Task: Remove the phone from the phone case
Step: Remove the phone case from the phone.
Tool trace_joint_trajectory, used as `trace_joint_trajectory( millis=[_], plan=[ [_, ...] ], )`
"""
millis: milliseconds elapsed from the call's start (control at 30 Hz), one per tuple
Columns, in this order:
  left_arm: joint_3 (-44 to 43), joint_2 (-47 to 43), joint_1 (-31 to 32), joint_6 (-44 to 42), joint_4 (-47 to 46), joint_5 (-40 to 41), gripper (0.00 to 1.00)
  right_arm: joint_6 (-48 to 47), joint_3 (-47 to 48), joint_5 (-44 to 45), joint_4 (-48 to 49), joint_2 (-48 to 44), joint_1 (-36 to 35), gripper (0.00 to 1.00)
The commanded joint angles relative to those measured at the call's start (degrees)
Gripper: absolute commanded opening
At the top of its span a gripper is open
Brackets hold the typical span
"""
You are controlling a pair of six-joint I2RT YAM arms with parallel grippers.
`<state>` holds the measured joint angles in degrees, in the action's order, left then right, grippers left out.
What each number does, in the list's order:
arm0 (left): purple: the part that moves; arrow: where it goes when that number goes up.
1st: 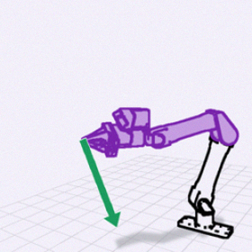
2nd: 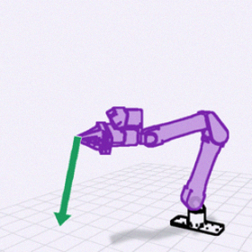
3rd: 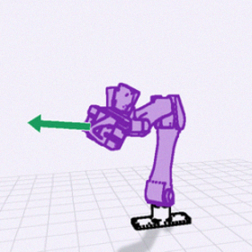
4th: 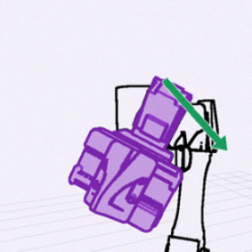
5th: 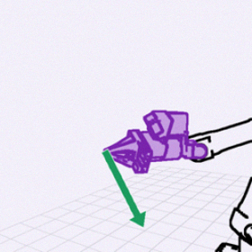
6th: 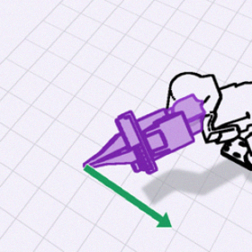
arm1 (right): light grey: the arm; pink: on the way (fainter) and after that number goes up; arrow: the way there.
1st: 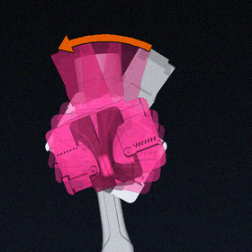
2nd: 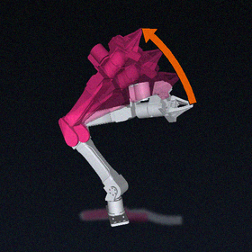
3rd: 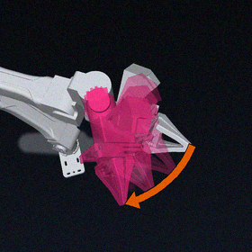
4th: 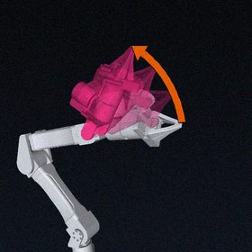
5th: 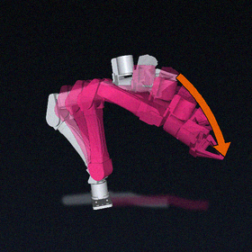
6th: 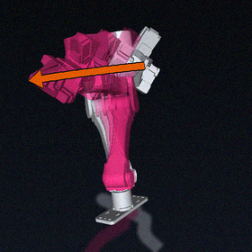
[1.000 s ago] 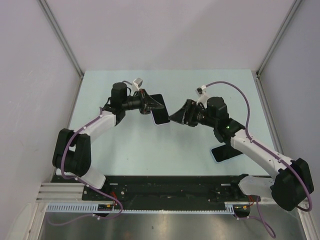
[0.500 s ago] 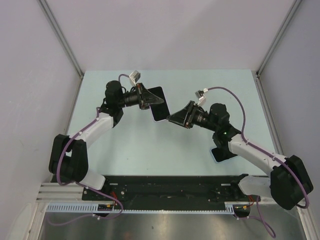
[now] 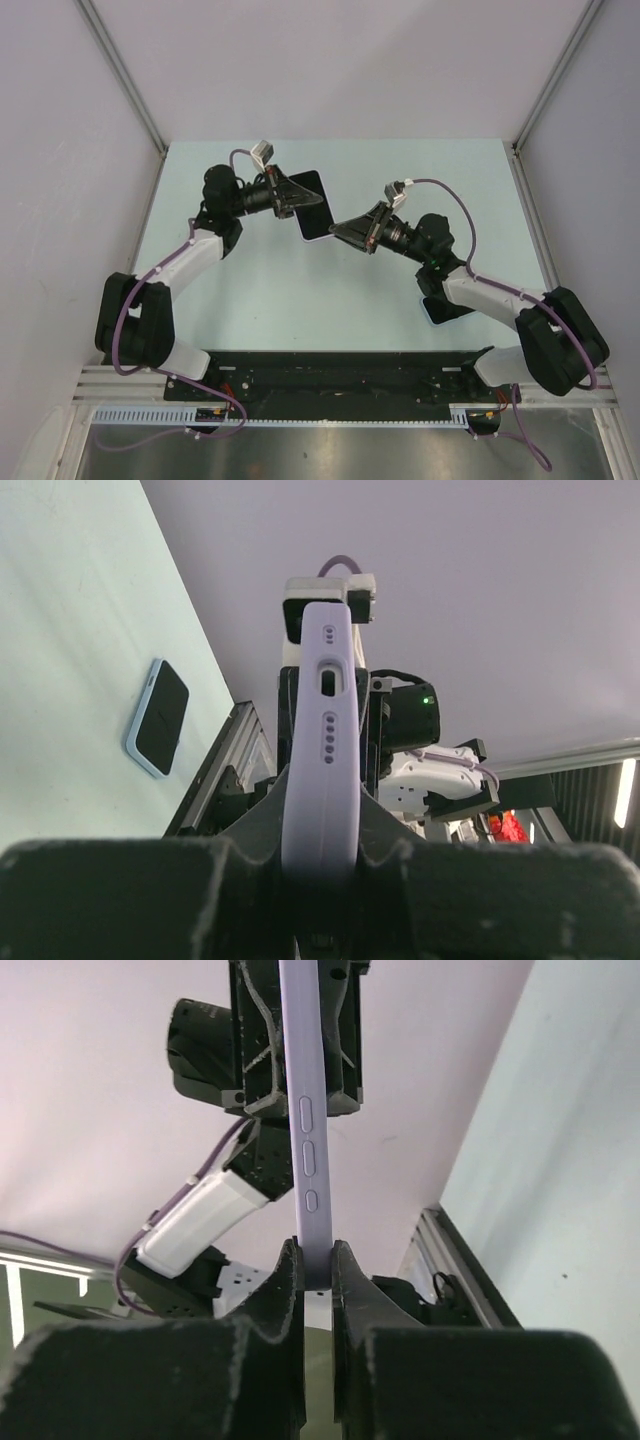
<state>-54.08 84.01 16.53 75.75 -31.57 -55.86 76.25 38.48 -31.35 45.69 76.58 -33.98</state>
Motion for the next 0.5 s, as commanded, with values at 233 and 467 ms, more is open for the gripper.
trace_joint_trajectory(
  millis=[233,467],
  plan=[
    [3.02,-4.11,1.22,7.48,-18.16,2.68,0.28,23.17,-4.55,4.90,45.37,14.65,-4.68,0.00],
    [6.62,-2.01,1.13,16.00,-30.02,4.35,0.31,22.28,-4.64,5.51,45.27,16.76,-5.93,0.00]
  ],
)
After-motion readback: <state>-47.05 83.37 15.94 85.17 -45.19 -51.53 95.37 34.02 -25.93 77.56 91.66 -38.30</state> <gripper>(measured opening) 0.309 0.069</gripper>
